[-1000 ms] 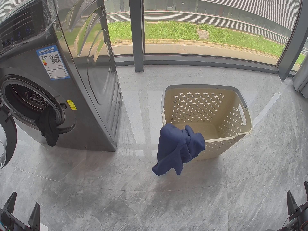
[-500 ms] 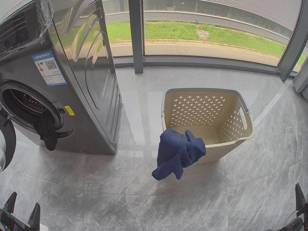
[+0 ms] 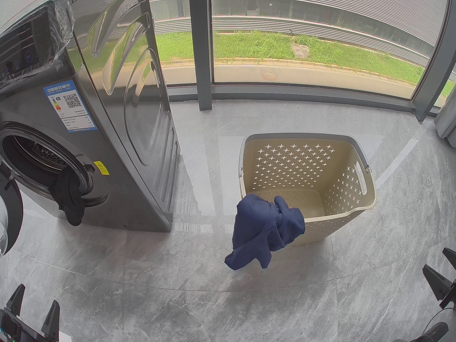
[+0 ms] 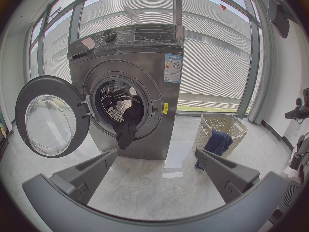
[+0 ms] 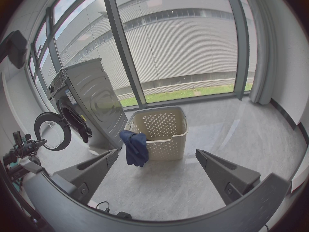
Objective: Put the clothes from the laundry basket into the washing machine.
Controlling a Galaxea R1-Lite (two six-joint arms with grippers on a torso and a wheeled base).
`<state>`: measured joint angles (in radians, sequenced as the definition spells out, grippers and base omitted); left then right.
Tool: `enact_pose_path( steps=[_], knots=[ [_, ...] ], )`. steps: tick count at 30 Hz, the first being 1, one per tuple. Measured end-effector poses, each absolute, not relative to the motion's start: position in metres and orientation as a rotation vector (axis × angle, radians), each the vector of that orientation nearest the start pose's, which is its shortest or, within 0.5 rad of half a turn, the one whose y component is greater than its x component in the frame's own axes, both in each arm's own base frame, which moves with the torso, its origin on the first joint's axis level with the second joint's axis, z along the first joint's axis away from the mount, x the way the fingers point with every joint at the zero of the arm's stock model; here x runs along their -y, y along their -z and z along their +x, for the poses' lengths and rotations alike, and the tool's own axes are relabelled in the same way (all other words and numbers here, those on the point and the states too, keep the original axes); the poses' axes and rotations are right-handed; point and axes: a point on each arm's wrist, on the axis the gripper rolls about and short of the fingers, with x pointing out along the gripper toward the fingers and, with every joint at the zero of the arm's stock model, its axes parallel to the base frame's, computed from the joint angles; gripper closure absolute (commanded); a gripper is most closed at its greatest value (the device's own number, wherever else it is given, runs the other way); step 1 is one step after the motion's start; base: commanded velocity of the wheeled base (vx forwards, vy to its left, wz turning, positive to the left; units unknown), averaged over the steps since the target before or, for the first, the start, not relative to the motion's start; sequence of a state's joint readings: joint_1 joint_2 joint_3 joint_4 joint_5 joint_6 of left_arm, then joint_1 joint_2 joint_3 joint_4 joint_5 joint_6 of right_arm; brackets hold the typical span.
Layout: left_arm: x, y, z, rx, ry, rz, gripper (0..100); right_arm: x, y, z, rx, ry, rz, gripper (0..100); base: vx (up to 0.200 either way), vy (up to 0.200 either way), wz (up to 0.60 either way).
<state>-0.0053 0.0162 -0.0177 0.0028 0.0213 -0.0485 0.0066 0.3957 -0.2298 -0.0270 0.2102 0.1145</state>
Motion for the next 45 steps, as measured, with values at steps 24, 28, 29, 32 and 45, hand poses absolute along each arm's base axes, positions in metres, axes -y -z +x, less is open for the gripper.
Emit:
enact_pose_path(
  steps=[24, 28, 29, 32, 45],
  knots=[
    [-0.001, -0.08, -0.023, -0.002, -0.015, -0.051, 0, -0.094, -0.155, 0.154, -0.391, -0.364, 0.187, 0, 0.0, 0.0, 0.0],
    [-0.001, -0.08, -0.023, -0.003, -0.015, -0.052, 0, -0.105, -0.151, 0.167, -0.385, -0.363, 0.187, 0, 0.0, 0.0, 0.0],
    [-0.001, -0.08, -0.023, -0.003, -0.015, -0.052, 0, -0.107, -0.15, 0.17, -0.393, -0.362, 0.184, 0, 0.0, 0.0, 0.0],
    [-0.001, -0.08, -0.023, -0.002, -0.015, -0.052, 0, -0.114, -0.141, 0.18, -0.427, -0.351, 0.172, 0, 0.0, 0.0, 0.0],
    [-0.001, -0.08, -0.023, -0.003, -0.014, -0.055, 0, -0.148, -0.104, 0.223, -0.437, -0.323, 0.166, 0, 0.0, 0.0, 0.0]
  ],
)
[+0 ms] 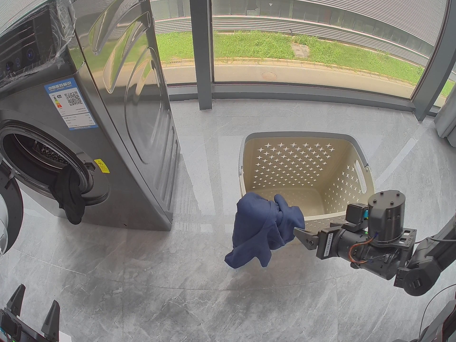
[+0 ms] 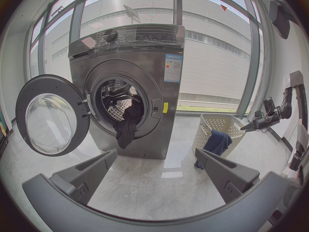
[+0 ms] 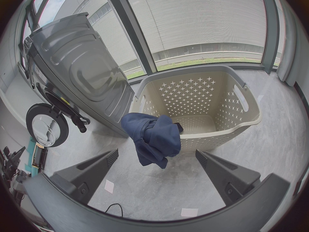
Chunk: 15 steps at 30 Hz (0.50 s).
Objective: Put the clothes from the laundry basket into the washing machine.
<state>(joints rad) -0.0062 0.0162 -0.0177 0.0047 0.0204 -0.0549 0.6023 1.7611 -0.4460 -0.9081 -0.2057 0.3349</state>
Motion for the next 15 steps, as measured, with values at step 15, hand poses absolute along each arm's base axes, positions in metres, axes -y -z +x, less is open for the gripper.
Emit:
enact_pose_path(
  steps=[15],
  knots=[
    [-0.001, -0.08, -0.023, -0.002, -0.016, -0.055, 0, -0.191, -0.061, 0.266, -0.485, -0.309, 0.193, 0, 0.0, 0.0, 0.0]
  ],
)
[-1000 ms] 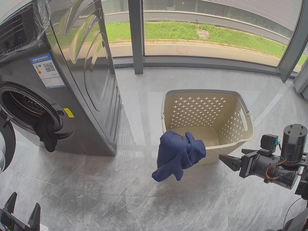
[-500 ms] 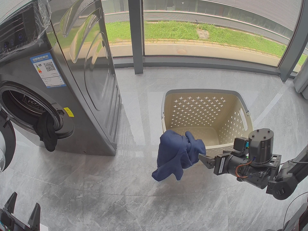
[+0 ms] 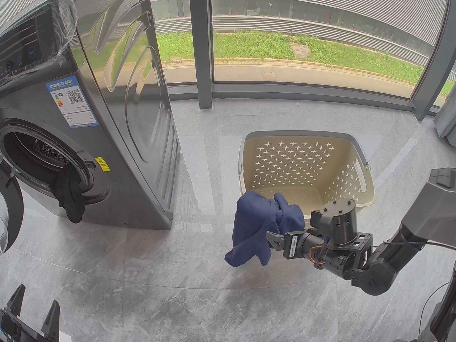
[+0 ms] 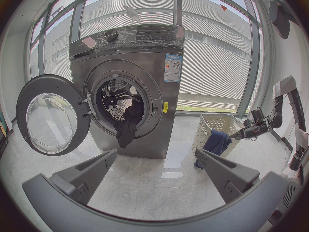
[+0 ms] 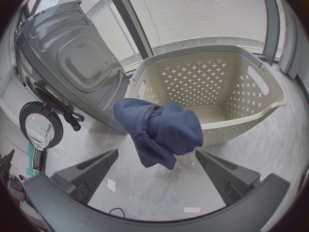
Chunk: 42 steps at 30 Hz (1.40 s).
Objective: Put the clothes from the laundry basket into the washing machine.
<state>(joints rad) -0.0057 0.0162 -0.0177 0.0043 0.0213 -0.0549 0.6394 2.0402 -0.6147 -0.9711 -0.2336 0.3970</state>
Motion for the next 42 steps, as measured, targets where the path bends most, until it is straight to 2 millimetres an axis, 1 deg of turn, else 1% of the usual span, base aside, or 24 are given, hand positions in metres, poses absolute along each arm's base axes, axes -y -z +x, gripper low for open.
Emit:
enact_pose_path(
  steps=[4, 9, 13, 17, 23, 24, 34, 39, 42],
  knots=[
    [-0.001, -0.08, -0.023, -0.003, -0.015, -0.055, 0, -0.201, -0.049, 0.277, -0.481, -0.311, 0.196, 0, 0.0, 0.0, 0.0],
    [-0.001, -0.08, -0.023, -0.003, -0.015, -0.055, 0, -0.208, -0.037, 0.29, -0.466, -0.296, 0.195, 0, 0.0, 0.0, 0.0],
    [-0.001, -0.08, -0.023, -0.002, -0.015, -0.054, 0, -0.212, -0.031, 0.301, -0.453, -0.288, 0.201, 0, 0.0, 0.0, 0.0],
    [-0.001, -0.08, -0.023, -0.003, -0.016, -0.054, 0, -0.214, -0.025, 0.315, -0.435, -0.271, 0.213, 0, 0.0, 0.0, 0.0],
    [-0.001, -0.08, -0.023, -0.003, -0.016, -0.055, 0, -0.216, -0.021, 0.323, -0.414, -0.269, 0.221, 0, 0.0, 0.0, 0.0],
    [-0.001, -0.08, -0.023, -0.003, -0.016, -0.055, 0, -0.217, -0.02, 0.325, -0.412, -0.269, 0.222, 100, 0.0, 0.0, 0.0],
    [-0.001, -0.08, -0.023, -0.003, -0.016, -0.055, 0, -0.219, -0.015, 0.325, -0.42, -0.272, 0.218, 100, 0.0, 0.0, 0.0],
    [-0.001, -0.08, -0.023, -0.003, -0.016, -0.055, 0, -0.218, -0.016, 0.318, -0.408, -0.283, 0.208, 100, 0.0, 0.0, 0.0],
    [-0.001, -0.08, -0.023, -0.003, -0.016, -0.054, 0, -0.213, -0.022, 0.308, -0.395, -0.294, 0.189, 100, 0.0, 0.0, 0.0]
  ],
)
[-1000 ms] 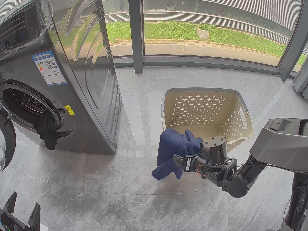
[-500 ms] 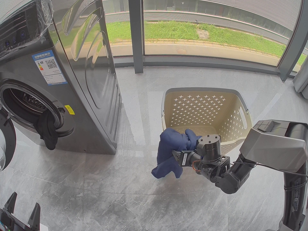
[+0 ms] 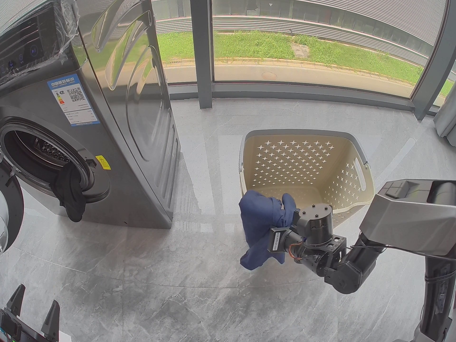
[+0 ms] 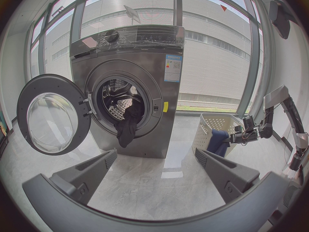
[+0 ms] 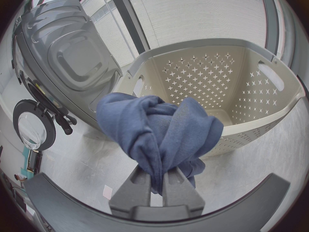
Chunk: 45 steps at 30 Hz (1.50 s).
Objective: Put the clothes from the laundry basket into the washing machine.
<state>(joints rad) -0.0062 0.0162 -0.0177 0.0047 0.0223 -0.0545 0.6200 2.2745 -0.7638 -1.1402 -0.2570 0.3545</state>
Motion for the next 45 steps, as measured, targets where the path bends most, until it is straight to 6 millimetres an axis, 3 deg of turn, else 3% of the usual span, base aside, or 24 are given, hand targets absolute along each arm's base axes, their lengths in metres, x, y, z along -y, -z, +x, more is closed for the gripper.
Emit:
enact_pose_path(
  steps=[4, 9, 16, 20, 29, 35, 45],
  knots=[
    [-0.001, -0.08, -0.023, -0.003, -0.017, -0.054, 0, -0.205, -0.04, 0.296, -0.366, -0.305, 0.188, 100, 0.0, 0.0, 0.0],
    [-0.001, -0.08, -0.023, -0.003, -0.017, -0.055, 0, -0.192, -0.08, 0.273, -0.293, -0.339, 0.211, 100, 0.0, 0.0, 0.0],
    [-0.001, -0.08, -0.023, -0.003, -0.016, -0.055, 0, -0.177, -0.15, 0.224, -0.122, -0.482, 0.241, 100, 0.0, 0.0, 0.0],
    [-0.001, -0.08, -0.023, -0.003, -0.015, -0.056, 0, -0.17, -0.174, 0.199, -0.031, -0.554, 0.22, 100, 0.0, 0.0, 0.0],
    [-0.001, -0.08, -0.023, -0.002, -0.014, -0.056, 0, -0.158, -0.198, 0.177, 0.06, -0.591, 0.252, 100, -0.2, 0.0, 0.0],
    [-0.001, -0.08, -0.023, -0.004, -0.014, -0.056, 0, -0.156, -0.203, 0.174, 0.078, -0.61, 0.26, 100, 0.0, 0.0, 0.0],
    [-0.001, -0.08, -0.023, -0.003, -0.014, -0.058, 0, -0.155, -0.209, 0.172, 0.12, -0.631, 0.279, 100, 0.0, 0.2, 0.0]
  ],
)
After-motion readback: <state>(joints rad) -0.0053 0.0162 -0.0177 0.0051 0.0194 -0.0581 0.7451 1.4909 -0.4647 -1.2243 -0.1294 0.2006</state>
